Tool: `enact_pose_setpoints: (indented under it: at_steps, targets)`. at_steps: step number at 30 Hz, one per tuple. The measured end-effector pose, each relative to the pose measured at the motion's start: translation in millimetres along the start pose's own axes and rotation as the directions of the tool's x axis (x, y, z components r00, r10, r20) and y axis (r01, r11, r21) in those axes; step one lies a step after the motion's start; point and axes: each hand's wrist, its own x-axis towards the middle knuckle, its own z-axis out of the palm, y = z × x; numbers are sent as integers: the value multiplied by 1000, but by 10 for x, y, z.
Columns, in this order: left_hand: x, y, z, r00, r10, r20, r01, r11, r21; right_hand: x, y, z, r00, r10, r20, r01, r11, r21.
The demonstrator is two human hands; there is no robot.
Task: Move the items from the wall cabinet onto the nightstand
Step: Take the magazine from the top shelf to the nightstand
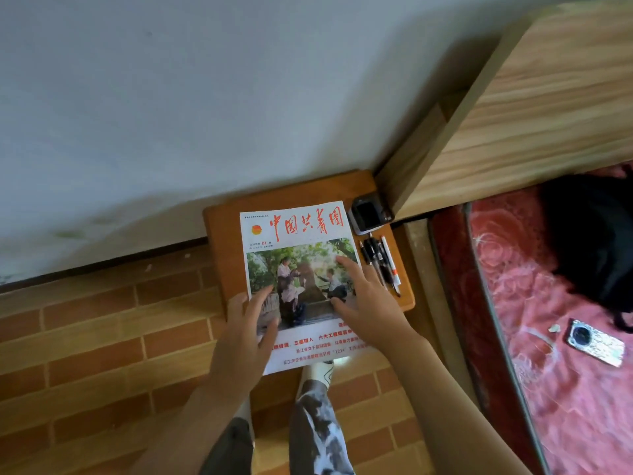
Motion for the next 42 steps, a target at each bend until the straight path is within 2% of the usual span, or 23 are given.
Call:
enact_pose_setpoints:
  at_steps: [7, 11, 14, 20, 24, 32, 42]
  targets:
    - [371, -367, 561, 1000, -26, 15, 25, 999, 38, 555, 513, 298, 999, -8, 37, 8, 1000, 9]
    - [491, -464, 780, 993, -28, 118, 15, 994, 107, 691, 678, 431, 999, 4, -32, -4, 1000, -14]
    - [561, -504, 896, 990, -8, 138, -28, 966, 257, 692, 745, 507, 997, -7, -76, -5, 989, -147]
    - [719, -498, 918, 974, 102, 203, -173, 912, 373, 633, 861, 618, 998, -60, -4, 59, 989, -133]
    - [861, -572, 891, 953, 125, 277, -241, 868, 434, 668, 898, 734, 988, -156, 19, 156, 972, -178]
    - [854, -672, 972, 940, 122, 317, -262, 853, 450, 729, 1039, 936, 972, -233, -22, 221, 947, -235]
    - [861, -596, 1043, 942, 108, 319, -247, 865, 436, 714, 1168, 871, 971, -237, -27, 225, 946, -233]
